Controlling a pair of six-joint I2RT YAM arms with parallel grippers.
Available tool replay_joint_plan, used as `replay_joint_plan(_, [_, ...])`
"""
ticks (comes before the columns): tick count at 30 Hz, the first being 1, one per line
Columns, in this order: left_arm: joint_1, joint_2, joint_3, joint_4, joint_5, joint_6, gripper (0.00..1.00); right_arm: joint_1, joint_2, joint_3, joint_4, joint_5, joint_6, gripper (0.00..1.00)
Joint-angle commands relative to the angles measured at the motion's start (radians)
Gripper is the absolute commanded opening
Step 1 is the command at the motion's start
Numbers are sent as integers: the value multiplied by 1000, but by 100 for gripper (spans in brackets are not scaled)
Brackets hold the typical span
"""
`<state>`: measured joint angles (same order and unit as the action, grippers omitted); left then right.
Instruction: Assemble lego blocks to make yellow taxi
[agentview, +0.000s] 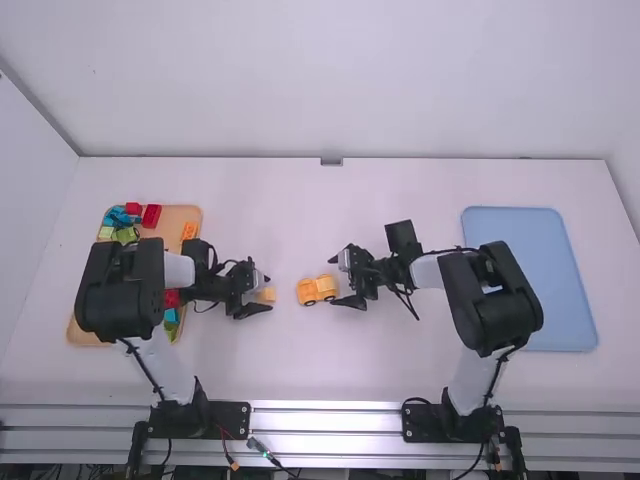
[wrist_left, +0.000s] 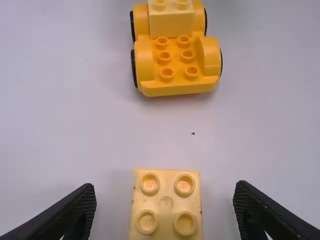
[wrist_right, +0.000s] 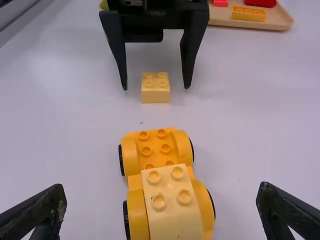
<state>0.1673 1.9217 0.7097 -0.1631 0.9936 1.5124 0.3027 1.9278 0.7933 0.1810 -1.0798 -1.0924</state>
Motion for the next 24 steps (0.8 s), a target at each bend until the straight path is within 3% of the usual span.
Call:
replay_joint_plan(1, [-5,14,4,0,45,15,72,-2,9,-8,-3,-23,-5,99])
replay_joint_plan(10, [-4,14,3,11,35,15,52,-2,9,-8,-4,-22,-5,99])
replay_joint_plan(24, [-1,14,-14,14,8,15,40,-3,9,-8,-5,-23,-5,99])
